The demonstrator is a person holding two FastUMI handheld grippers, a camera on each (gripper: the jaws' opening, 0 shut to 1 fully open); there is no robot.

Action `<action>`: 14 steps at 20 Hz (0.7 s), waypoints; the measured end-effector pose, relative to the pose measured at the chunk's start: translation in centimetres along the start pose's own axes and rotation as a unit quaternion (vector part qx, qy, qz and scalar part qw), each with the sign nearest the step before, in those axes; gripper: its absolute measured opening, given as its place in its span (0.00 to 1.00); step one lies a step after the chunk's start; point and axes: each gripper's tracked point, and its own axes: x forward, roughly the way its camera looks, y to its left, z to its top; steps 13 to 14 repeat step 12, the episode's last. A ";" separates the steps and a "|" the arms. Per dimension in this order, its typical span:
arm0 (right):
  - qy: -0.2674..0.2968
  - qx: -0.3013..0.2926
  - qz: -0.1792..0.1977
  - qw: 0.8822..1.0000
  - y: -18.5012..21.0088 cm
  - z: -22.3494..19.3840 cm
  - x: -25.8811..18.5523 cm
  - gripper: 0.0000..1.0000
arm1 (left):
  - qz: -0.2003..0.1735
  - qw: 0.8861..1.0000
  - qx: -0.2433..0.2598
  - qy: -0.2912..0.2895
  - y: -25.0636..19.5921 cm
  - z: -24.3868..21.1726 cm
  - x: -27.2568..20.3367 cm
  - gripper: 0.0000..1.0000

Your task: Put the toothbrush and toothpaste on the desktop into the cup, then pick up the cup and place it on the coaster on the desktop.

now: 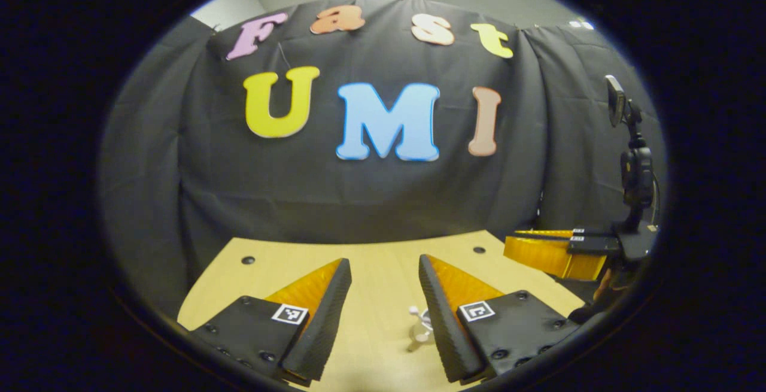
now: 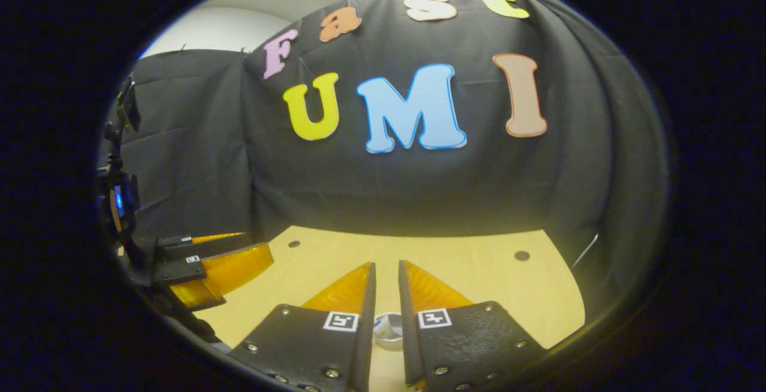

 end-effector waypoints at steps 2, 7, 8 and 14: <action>-0.032 -0.007 0.007 0.999 1.1 2.6 0.4 0.22 | 0.020 0.998 0.004 -0.055 1.2 4.5 -1.3 0.77; -0.086 -0.006 0.008 0.996 2.5 7.1 0.2 0.22 | 0.054 0.989 0.021 -0.134 2.6 8.7 -4.3 0.76; -0.092 -0.005 0.005 0.996 2.7 7.4 0.1 0.24 | 0.059 0.988 0.024 -0.138 2.7 8.8 -4.3 0.76; -0.111 0.005 -0.012 0.994 2.4 8.7 -0.6 0.43 | 0.066 0.987 0.027 -0.146 3.1 9.0 -4.4 0.94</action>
